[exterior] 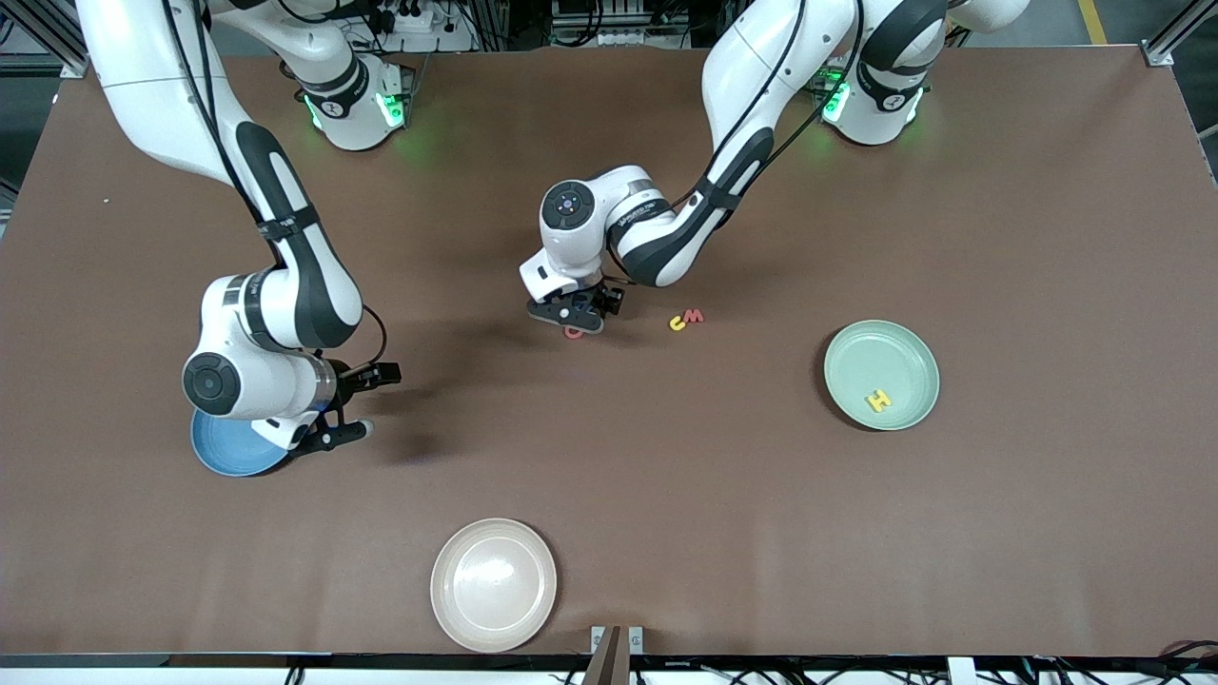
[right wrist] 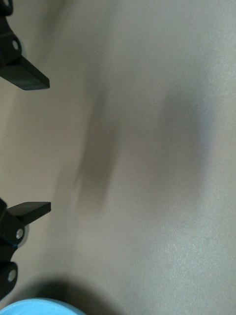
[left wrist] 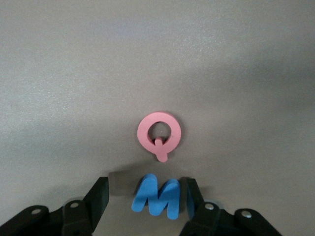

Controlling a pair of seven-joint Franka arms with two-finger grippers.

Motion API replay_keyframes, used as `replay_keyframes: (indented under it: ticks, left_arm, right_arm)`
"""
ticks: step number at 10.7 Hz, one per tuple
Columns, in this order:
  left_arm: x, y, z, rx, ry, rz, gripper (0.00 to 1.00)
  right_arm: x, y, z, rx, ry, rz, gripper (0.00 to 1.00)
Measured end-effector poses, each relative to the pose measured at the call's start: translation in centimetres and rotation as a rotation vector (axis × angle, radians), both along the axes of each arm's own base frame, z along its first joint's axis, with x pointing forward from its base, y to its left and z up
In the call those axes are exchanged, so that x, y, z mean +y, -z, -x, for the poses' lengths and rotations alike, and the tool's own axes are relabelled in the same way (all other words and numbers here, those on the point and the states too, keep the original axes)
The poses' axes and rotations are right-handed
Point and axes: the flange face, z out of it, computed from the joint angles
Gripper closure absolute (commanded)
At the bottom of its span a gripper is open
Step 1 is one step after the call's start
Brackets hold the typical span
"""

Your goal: Sort upper and lower case letters into plates

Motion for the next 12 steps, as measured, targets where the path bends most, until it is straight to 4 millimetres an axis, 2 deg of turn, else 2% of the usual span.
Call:
replay_keyframes:
  ticks: [7, 8, 11, 12]
  left_arm:
    - [-0.14, 0.14, 0.24, 0.001, 0.0, -0.001, 0.37]
    - [-0.3, 0.2, 0.48, 0.002, -0.008, -0.002, 0.49]
    - [-0.54, 0.06, 0.66, 0.0, -0.016, 0.001, 0.91]
    - [-0.54, 0.07, 0.67, 0.0, -0.02, 0.0, 1.0]
  right_arm:
    - [-0.02, 0.03, 0.08, 0.008, 0.013, 0.004, 0.0]
    - [-0.02, 0.04, 0.13, 0.013, 0.014, 0.004, 0.0]
    - [0.06, -0.25, -0.03, 0.008, 0.013, 0.003, 0.0]
    - [0.08, -0.38, -0.13, 0.005, 0.013, 0.003, 0.0]
